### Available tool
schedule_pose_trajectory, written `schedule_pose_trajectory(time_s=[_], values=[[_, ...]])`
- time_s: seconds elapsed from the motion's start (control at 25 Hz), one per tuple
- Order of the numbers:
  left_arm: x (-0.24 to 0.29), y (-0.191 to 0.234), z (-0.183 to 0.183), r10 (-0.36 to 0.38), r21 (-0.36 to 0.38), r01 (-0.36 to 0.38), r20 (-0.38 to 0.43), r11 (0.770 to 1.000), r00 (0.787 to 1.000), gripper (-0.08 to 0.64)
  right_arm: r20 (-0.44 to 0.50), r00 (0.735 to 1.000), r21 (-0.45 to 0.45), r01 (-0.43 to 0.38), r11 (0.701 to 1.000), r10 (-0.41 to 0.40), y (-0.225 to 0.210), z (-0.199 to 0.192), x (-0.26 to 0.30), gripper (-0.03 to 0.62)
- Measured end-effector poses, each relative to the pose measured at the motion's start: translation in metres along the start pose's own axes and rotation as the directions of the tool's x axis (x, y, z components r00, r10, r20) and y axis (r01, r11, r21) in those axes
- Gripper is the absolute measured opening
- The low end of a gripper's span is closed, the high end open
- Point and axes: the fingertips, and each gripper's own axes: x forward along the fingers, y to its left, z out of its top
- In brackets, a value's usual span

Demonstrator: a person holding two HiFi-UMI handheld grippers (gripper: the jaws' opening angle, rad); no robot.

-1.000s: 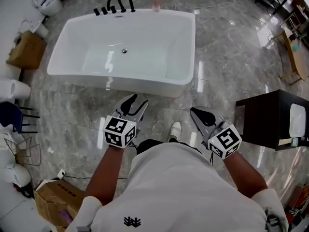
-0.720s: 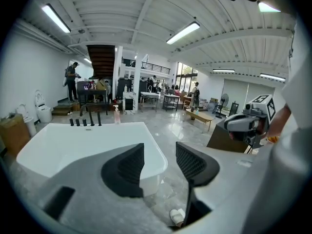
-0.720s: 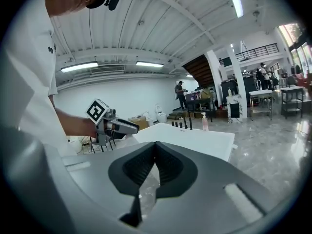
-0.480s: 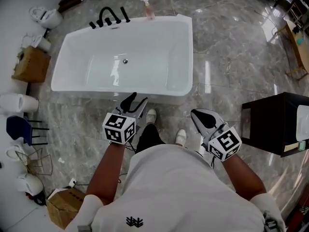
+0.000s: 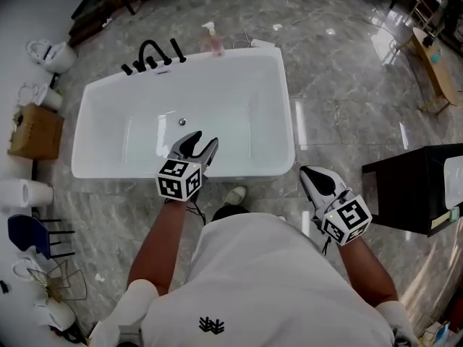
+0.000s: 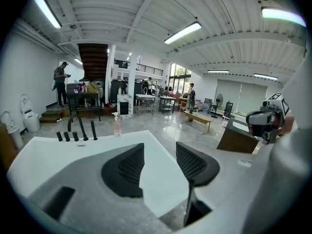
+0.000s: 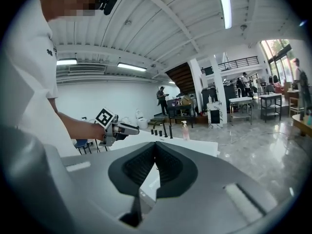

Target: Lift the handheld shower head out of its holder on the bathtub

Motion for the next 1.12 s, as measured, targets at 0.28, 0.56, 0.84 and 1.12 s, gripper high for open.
schedule_pose_trajectory(time_s=[0.28,0.56,0.84,1.12], values=[[0.061,0.129,0.024,-0.010,0.028,0.010,-0.014,1.000,1.000,0.210,-0.009,0.994,0.029,0.109,0.994,-0.108,-0.007,0.025,0.084,0.009],[0.127,0.256,0.038,0.026,0.030,-0.025,-0.037,0.999,0.999,0.210,-0.043,0.971,0.081,0.238,0.968,-0.235,-0.010,0.031,0.135,0.009],[0.191,0.352,0.040,0.093,0.028,-0.092,-0.053,0.995,0.994,0.212,-0.159,0.948,0.115,0.296,0.948,-0.277,-0.012,0.011,0.164,0.009],[0.243,0.420,0.035,0.133,0.009,-0.132,-0.072,0.991,0.989,0.212,-0.281,0.927,0.154,0.297,0.942,-0.247,-0.021,-0.009,0.212,0.009]])
